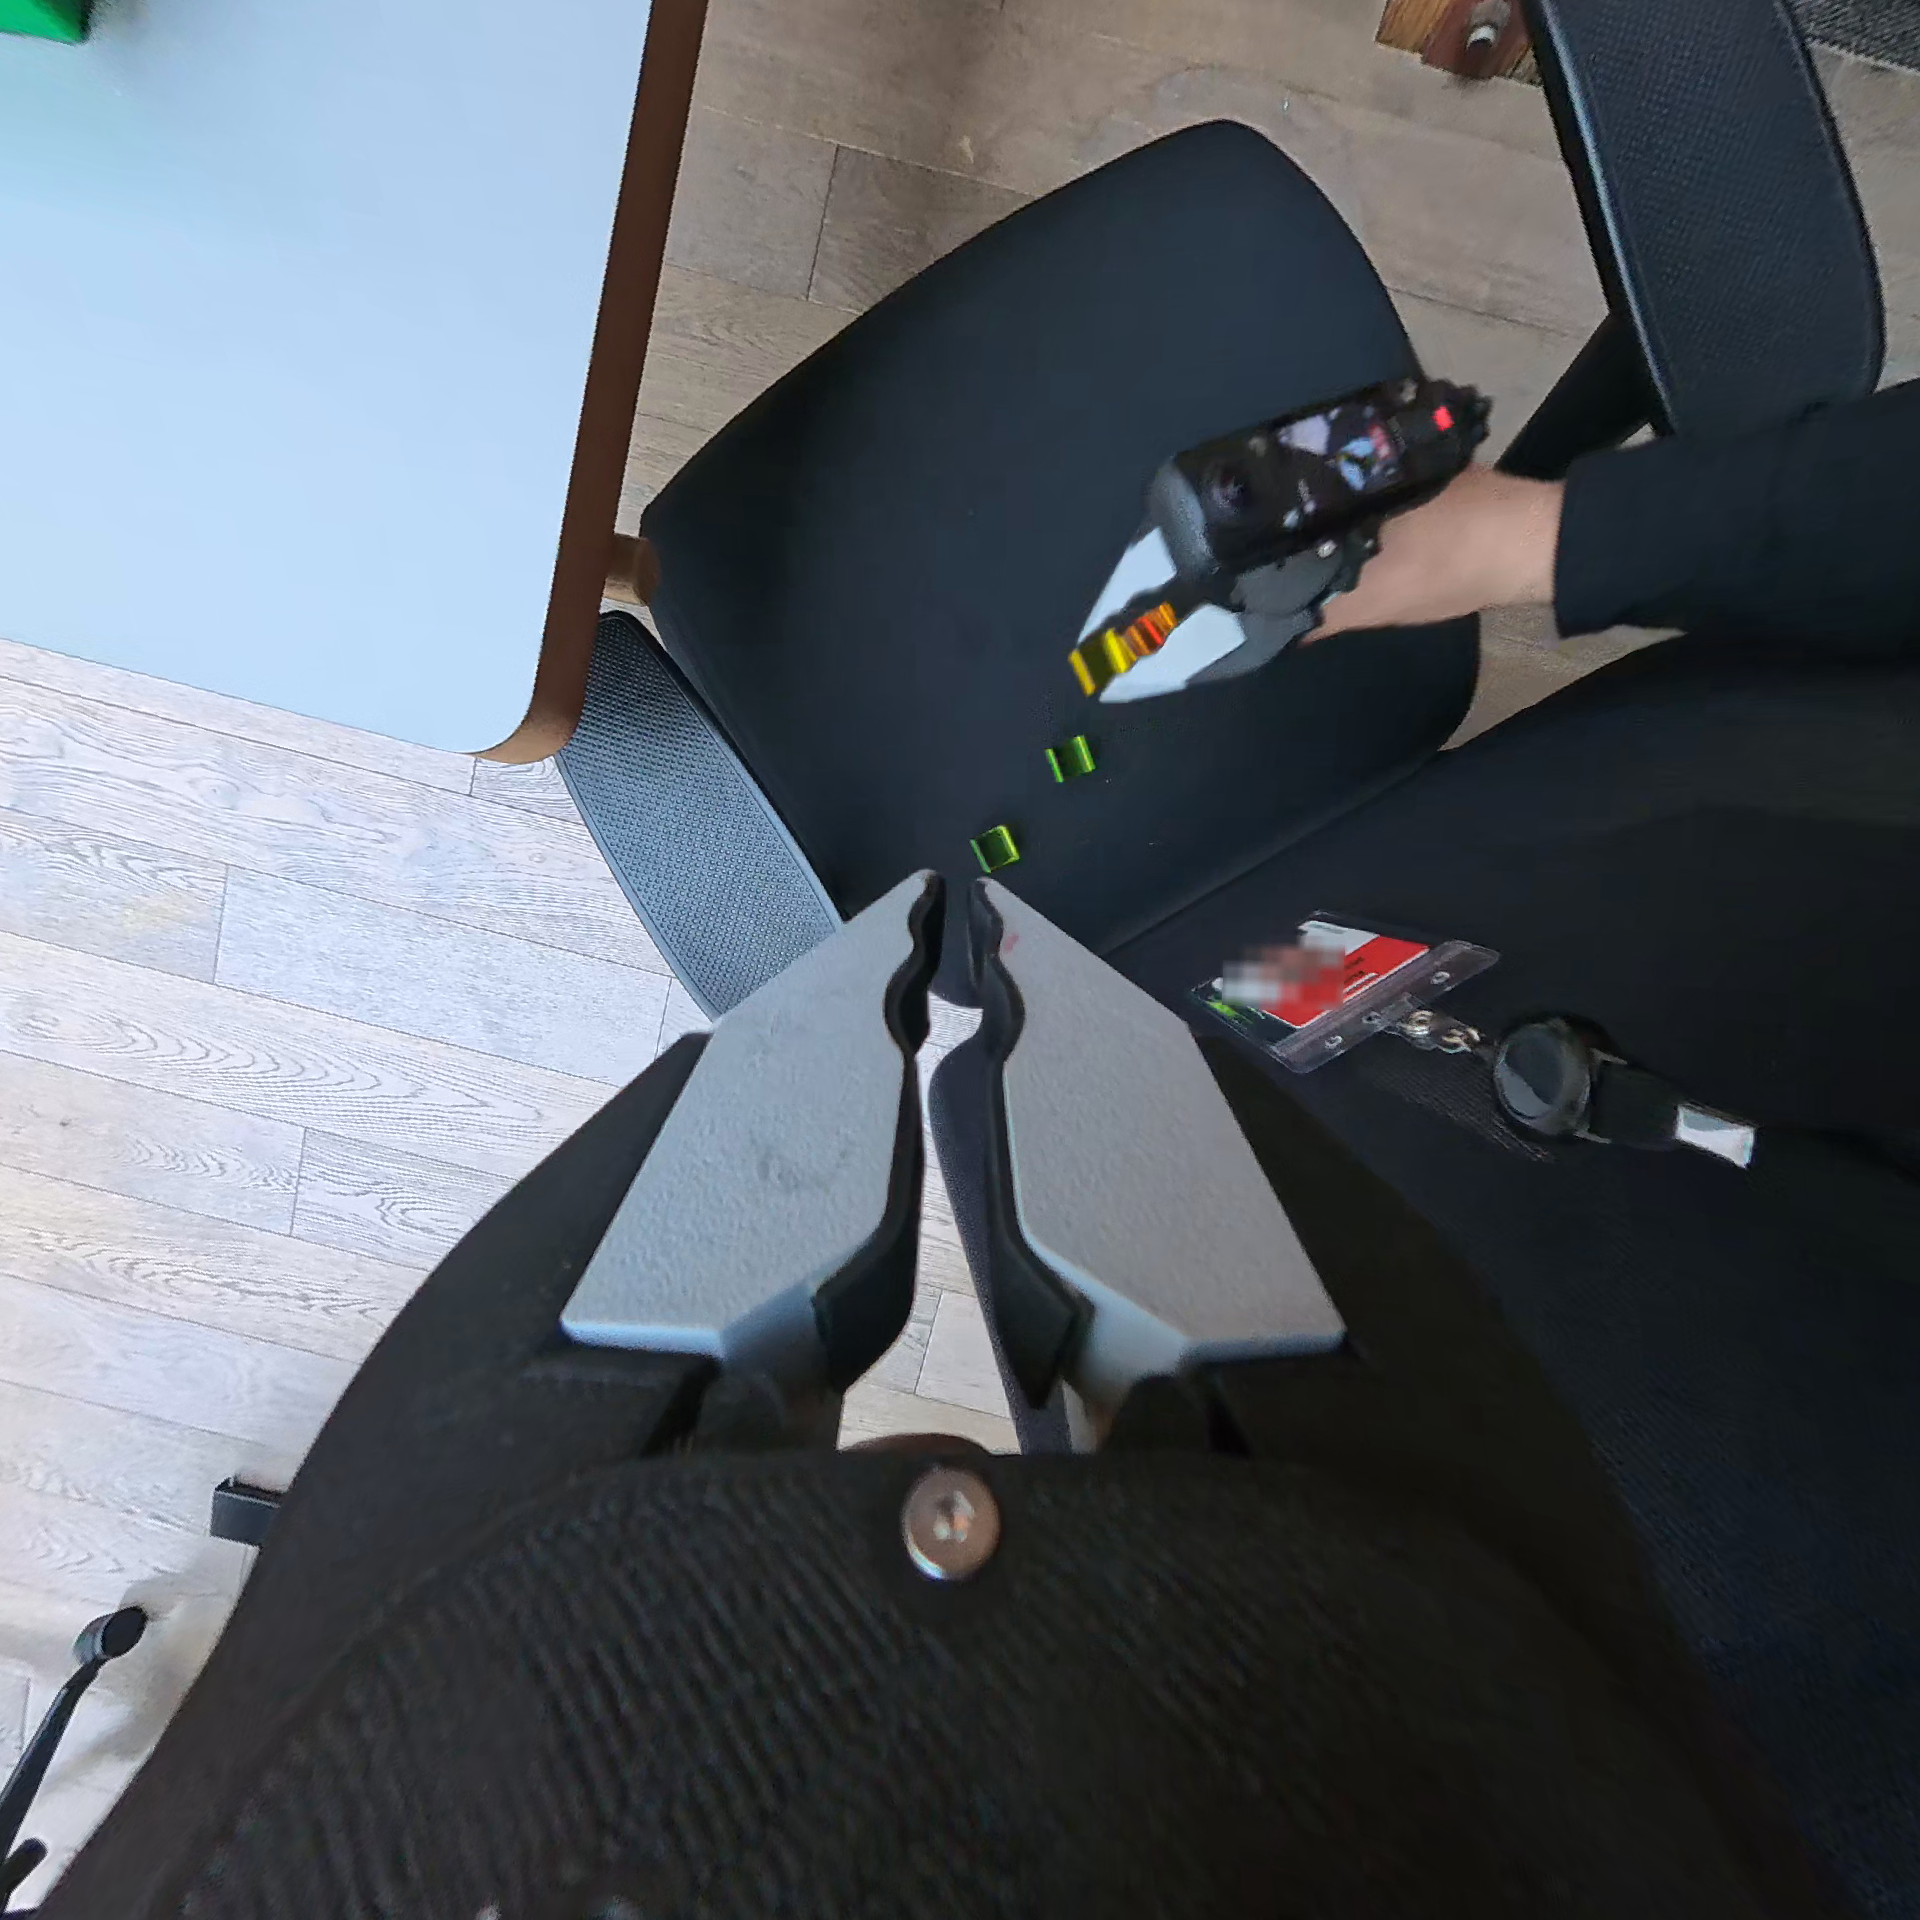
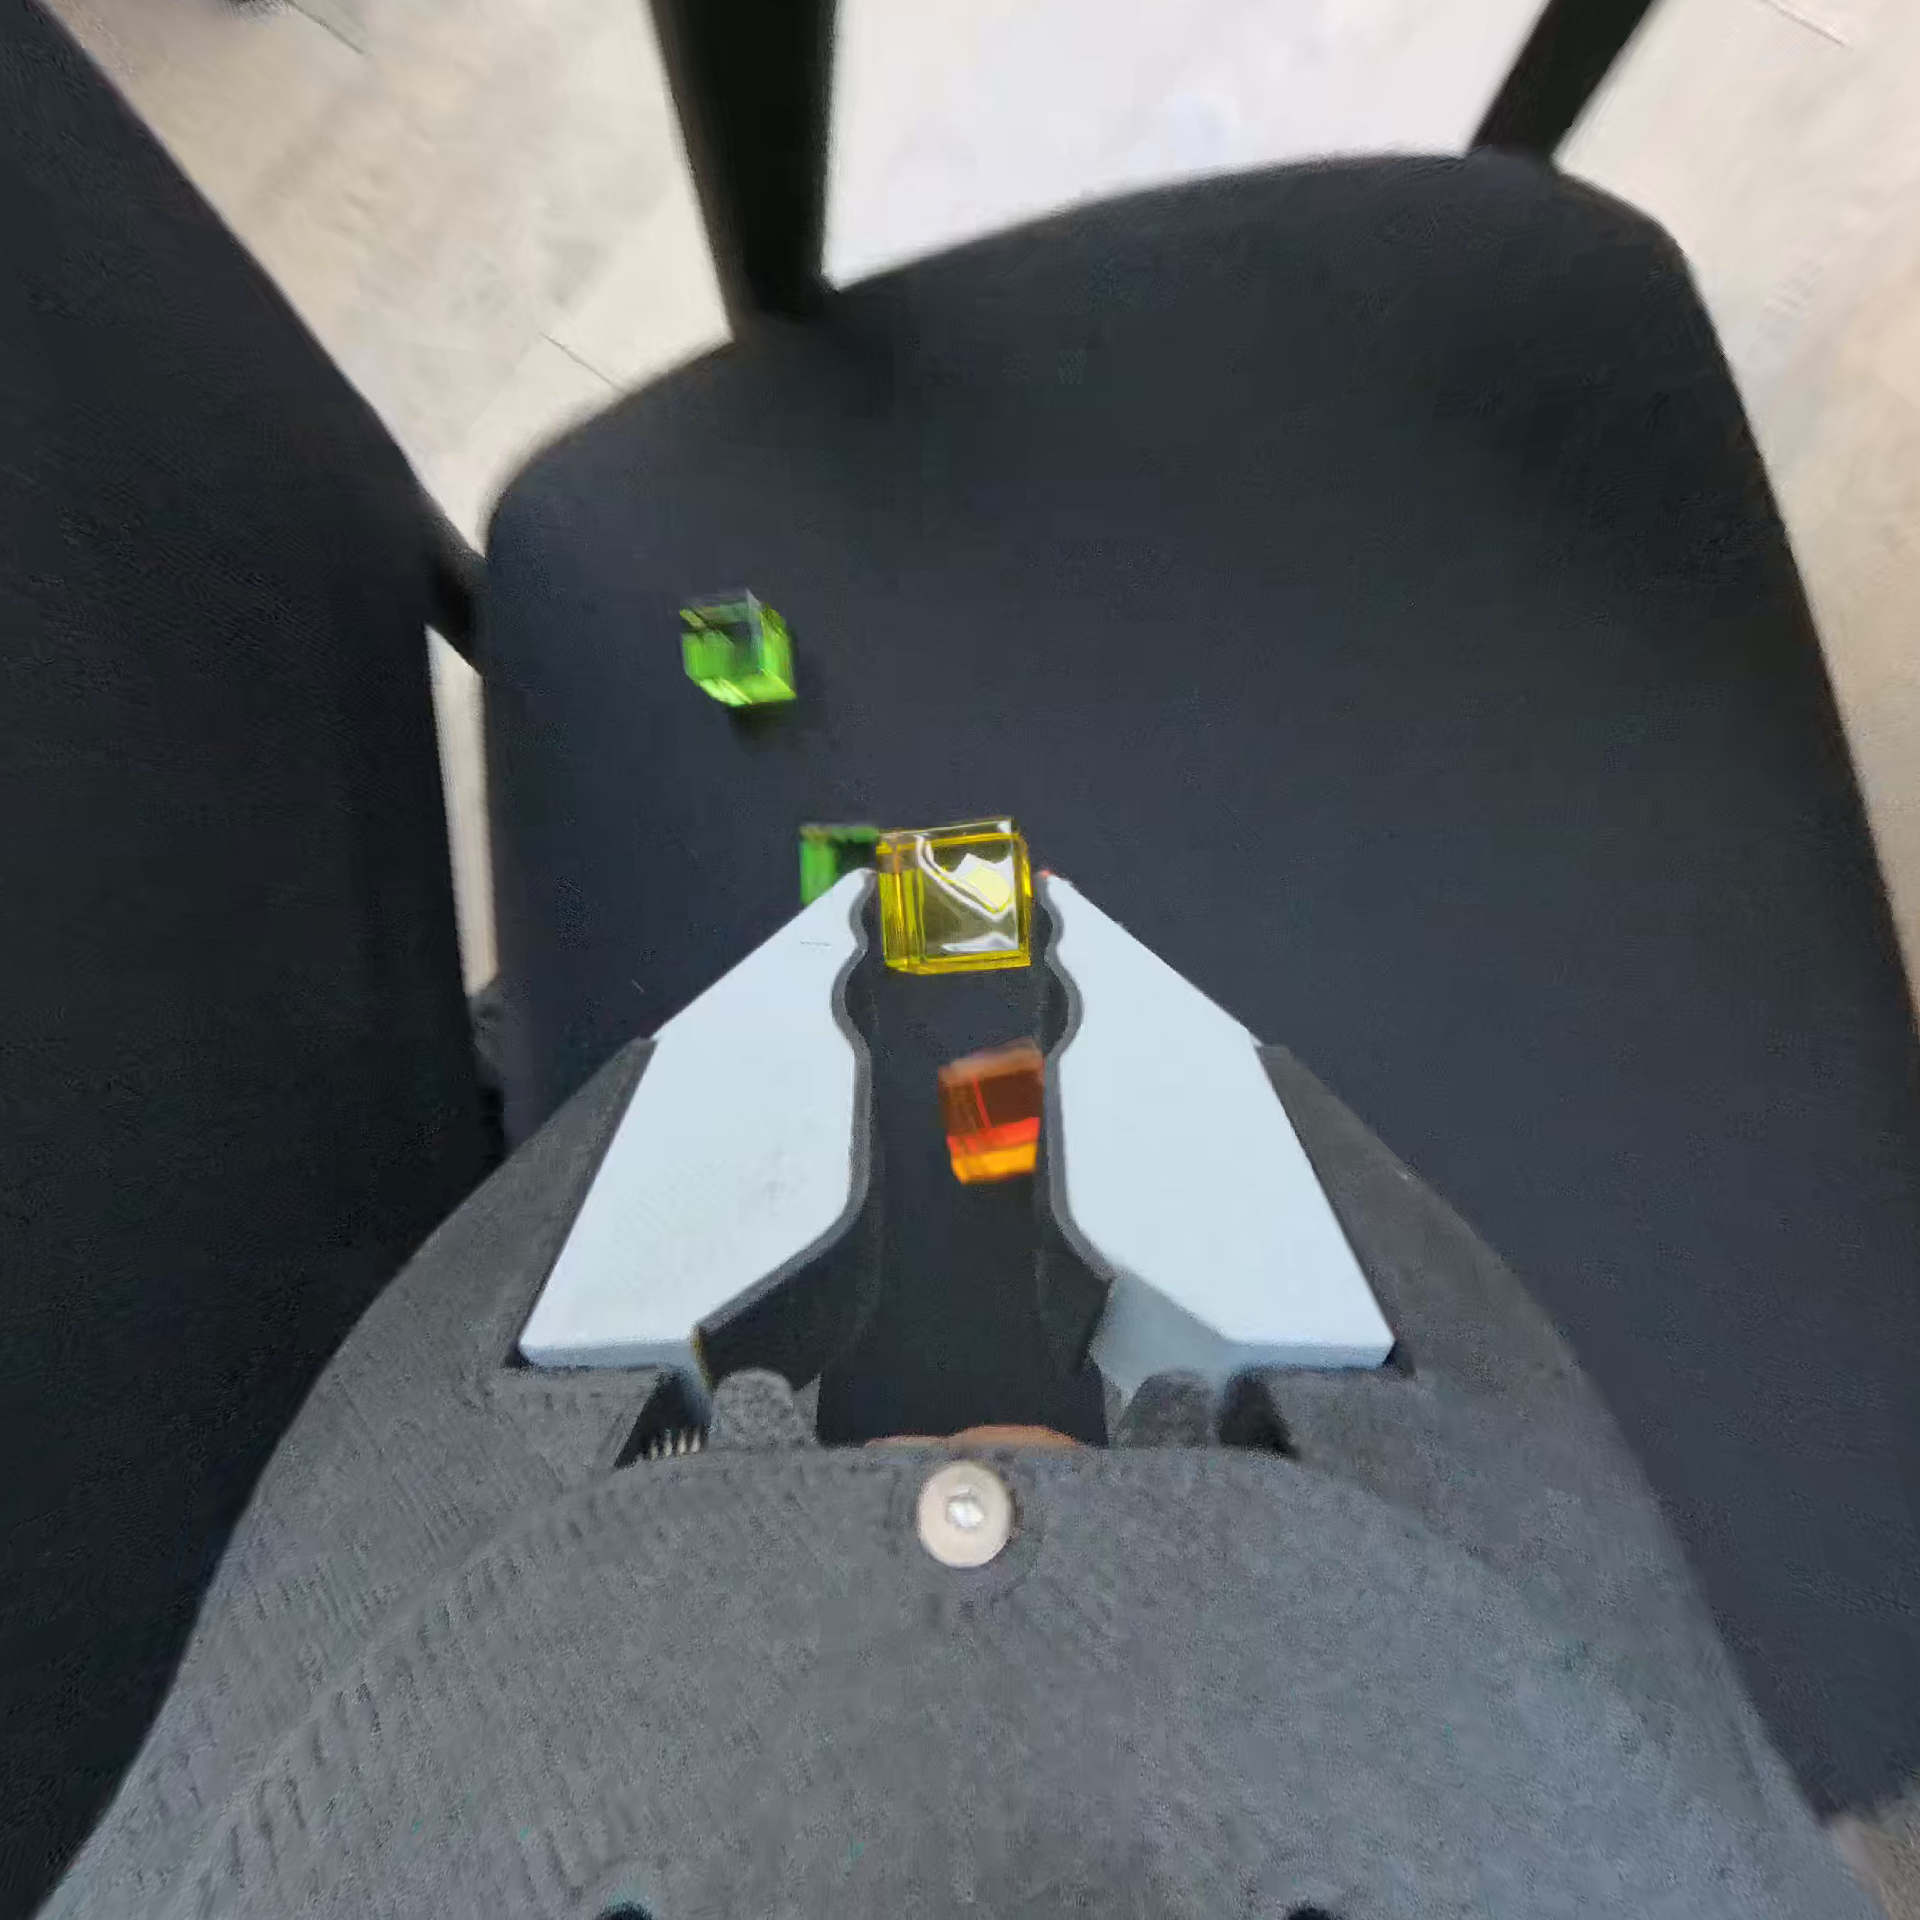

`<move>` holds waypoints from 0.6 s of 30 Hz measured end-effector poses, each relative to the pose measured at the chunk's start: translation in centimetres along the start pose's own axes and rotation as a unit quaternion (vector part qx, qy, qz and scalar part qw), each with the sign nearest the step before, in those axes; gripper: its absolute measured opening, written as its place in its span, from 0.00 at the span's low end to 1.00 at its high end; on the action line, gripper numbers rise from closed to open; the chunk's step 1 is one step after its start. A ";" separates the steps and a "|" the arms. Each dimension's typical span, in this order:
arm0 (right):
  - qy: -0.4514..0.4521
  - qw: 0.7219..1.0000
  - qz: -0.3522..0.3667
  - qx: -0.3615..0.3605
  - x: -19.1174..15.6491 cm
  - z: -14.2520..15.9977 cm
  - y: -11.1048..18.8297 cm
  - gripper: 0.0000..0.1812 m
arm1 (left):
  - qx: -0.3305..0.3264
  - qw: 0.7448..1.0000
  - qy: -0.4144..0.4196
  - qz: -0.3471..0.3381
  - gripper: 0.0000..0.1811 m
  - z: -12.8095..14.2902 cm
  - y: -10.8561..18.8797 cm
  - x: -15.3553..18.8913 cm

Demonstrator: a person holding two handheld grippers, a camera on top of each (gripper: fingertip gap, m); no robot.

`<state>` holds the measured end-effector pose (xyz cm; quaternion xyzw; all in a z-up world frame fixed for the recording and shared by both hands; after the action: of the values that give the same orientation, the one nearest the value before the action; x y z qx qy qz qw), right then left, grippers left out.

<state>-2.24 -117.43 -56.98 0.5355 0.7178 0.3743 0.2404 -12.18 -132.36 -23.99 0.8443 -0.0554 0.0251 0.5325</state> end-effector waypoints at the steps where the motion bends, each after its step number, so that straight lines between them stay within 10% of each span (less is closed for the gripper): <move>1: -0.001 1.000 0.015 -0.012 0.7 1.1 0.5 0.14 | -0.001 1.000 0.000 0.000 0.01 0.0 0.0 0.0; 18: 0.040 0.998 -0.001 -0.053 1.2 4.7 1.3 0.14 | -0.010 1.000 -0.004 -0.001 0.01 0.3 -0.2 0.2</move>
<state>1.63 -114.75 -58.74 0.5055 0.7067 0.4329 0.2401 -11.96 -132.53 -24.25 0.8389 -0.0573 0.0207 0.5409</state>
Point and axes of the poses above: each gripper's, where its closed fingertips meet, y back along the fingers, z out of its underside, x = y × z across the jaws, the point moved 7 cm from there along y, back along the fingers, and after that the axes turned 8 degrees about z, right-handed, at the moved point
